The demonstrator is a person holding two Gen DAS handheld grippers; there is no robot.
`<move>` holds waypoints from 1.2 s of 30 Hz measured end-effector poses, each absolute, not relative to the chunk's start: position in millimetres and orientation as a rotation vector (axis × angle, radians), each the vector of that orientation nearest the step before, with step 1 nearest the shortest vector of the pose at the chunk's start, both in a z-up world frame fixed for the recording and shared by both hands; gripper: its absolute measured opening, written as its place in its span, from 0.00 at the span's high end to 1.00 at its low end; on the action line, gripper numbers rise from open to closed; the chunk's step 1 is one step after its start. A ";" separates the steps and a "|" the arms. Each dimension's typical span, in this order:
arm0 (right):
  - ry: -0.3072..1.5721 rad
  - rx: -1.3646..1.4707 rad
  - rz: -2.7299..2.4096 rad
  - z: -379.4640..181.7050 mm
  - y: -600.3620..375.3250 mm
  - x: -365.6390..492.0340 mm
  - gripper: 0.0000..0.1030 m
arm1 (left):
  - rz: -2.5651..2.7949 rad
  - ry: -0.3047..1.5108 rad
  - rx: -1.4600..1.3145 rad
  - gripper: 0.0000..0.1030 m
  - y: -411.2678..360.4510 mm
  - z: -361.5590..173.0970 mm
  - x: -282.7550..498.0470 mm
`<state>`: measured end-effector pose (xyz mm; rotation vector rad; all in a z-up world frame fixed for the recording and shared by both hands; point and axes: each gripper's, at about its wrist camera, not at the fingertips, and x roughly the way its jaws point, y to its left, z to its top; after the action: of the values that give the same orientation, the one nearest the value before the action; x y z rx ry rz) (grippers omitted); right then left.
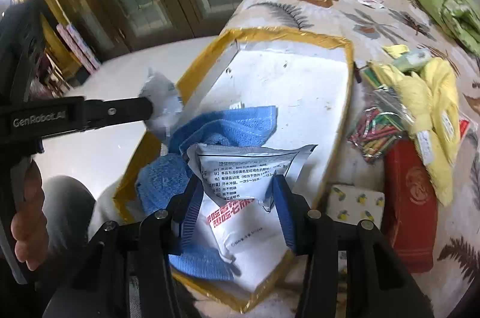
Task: Organize soft objects
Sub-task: 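Lower both held packets into the white box and open both grippers, then grasp the lemon-print tissue pack with the left gripper while the right gripper grasps the red packet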
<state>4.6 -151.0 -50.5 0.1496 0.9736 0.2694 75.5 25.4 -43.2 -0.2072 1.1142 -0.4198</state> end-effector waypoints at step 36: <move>0.845 0.588 0.106 -65.5 -311.6 -116.0 0.36 | -0.654 1.070 -0.065 0.33 -106.5 -24.3 -19.3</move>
<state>-116.0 -311.6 -65.5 0.5881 0.8452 0.1061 -19.3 -106.5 -24.3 -0.0652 1.0701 -0.6539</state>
